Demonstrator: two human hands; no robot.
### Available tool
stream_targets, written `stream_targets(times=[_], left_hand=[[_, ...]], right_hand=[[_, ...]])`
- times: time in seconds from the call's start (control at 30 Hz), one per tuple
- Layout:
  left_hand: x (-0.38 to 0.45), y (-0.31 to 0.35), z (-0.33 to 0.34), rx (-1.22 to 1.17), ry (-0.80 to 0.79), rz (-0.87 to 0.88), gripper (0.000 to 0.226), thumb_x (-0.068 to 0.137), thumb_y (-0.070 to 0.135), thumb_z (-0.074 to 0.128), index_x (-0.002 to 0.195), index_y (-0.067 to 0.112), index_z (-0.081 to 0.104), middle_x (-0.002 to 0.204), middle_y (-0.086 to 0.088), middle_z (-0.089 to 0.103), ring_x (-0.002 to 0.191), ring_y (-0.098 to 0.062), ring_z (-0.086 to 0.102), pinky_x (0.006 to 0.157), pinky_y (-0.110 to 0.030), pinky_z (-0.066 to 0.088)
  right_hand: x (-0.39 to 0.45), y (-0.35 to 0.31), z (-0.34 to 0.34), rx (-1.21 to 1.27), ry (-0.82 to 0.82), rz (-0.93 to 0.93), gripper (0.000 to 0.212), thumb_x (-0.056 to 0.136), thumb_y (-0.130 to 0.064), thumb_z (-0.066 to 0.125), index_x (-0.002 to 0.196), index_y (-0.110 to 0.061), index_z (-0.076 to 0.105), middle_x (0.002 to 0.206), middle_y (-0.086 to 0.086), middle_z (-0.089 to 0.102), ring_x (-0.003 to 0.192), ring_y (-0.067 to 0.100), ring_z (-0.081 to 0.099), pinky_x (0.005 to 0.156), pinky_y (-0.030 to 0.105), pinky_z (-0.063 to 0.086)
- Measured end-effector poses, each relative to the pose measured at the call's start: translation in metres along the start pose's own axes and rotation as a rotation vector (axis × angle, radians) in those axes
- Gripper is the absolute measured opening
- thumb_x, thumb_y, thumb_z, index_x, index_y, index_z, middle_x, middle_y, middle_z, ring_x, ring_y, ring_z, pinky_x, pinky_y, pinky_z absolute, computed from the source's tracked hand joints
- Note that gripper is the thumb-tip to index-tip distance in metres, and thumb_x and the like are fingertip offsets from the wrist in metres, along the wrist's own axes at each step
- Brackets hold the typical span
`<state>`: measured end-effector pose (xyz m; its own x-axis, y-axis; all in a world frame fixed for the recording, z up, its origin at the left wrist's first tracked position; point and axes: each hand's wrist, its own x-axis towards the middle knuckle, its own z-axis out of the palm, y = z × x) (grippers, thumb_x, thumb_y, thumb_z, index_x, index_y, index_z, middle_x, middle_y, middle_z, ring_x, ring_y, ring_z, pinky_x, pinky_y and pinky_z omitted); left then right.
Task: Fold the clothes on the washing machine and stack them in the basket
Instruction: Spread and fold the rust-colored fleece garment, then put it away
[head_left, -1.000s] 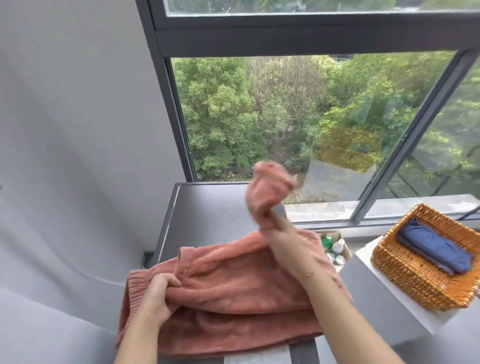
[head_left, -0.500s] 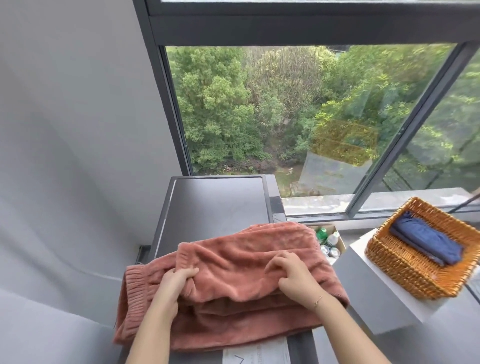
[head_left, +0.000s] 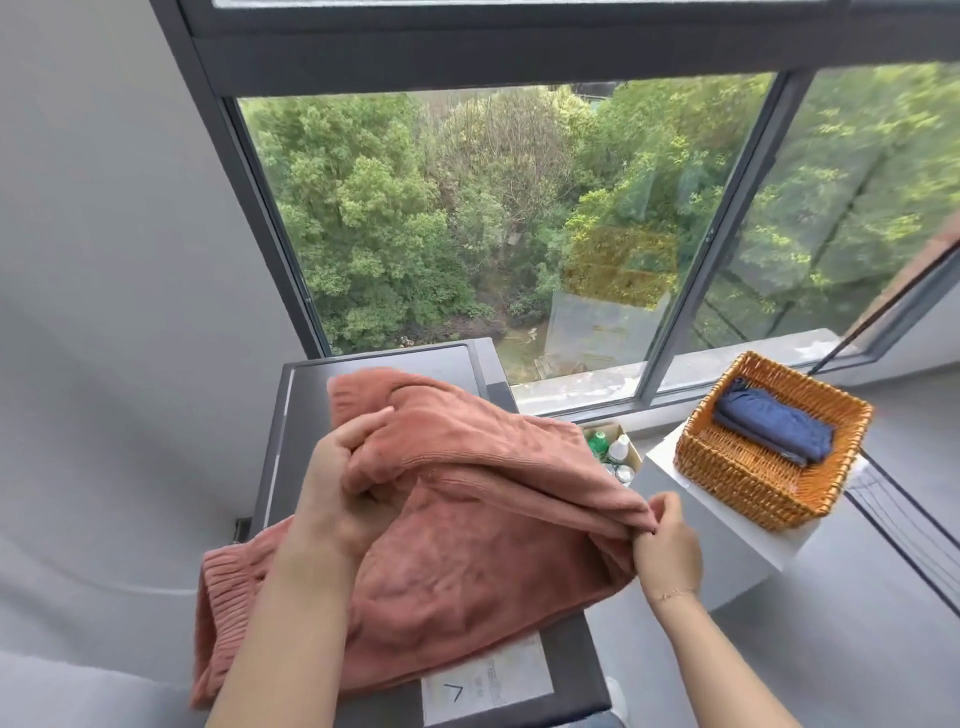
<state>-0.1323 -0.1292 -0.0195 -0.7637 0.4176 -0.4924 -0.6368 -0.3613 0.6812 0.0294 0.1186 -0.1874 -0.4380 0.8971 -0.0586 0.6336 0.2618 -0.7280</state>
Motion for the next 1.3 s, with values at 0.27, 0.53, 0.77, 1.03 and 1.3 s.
stream_targets(times=[0.27,0.53,0.77,1.03,1.3], left_hand=[[-0.004,-0.013,-0.081,0.466,0.247,0.056,0.031,0.082,0.021,0.070,0.110,0.009,0.067,0.102,-0.018,0.072,0.090,-0.034,0.070,0.083,-0.045,0.056],[0.010,-0.071,-0.153,0.721,0.419,0.032,0.063,0.085,0.019,0.071,0.142,0.020,0.043,0.134,-0.010,0.055,0.120,-0.027,0.053,0.104,-0.037,0.040],[-0.015,-0.032,-0.096,0.346,0.275,0.096,0.026,0.088,0.029,0.066,0.113,0.021,0.065,0.099,-0.012,0.073,0.090,-0.031,0.069,0.069,-0.043,0.058],[-0.019,0.004,-0.077,0.381,0.225,0.346,0.019,0.090,0.014,0.063,0.109,0.017,0.063,0.095,-0.007,0.071,0.072,-0.013,0.070,0.070,-0.029,0.059],[-0.035,0.028,-0.142,0.509,0.382,0.343,0.037,0.090,0.047,0.057,0.116,0.021,0.061,0.100,-0.001,0.070,0.089,-0.018,0.068,0.081,-0.031,0.054]], right_hand=[[-0.012,0.026,0.005,0.062,0.016,0.150,0.009,0.058,-0.017,0.032,0.058,-0.009,0.036,0.056,0.015,0.043,0.060,0.031,0.037,0.054,0.035,0.026],[-0.048,0.003,0.026,-0.137,0.023,-0.037,0.047,0.059,0.003,0.063,0.104,-0.005,0.054,0.122,0.018,0.048,0.112,0.038,0.045,0.097,0.044,0.036],[-0.063,-0.008,0.047,-0.387,-0.160,-0.361,0.082,0.067,-0.028,0.076,0.140,-0.029,0.039,0.156,0.003,0.023,0.144,0.026,0.017,0.117,0.043,-0.001],[-0.048,0.012,0.039,-0.053,-0.049,-0.092,0.070,0.070,0.009,0.040,0.134,-0.017,0.050,0.135,0.008,0.049,0.117,0.033,0.048,0.085,0.039,0.043],[-0.064,-0.031,0.031,-0.263,-0.437,-0.380,0.092,0.067,-0.073,0.014,0.151,-0.037,0.021,0.160,-0.012,0.001,0.148,0.011,-0.004,0.115,0.041,-0.014]])
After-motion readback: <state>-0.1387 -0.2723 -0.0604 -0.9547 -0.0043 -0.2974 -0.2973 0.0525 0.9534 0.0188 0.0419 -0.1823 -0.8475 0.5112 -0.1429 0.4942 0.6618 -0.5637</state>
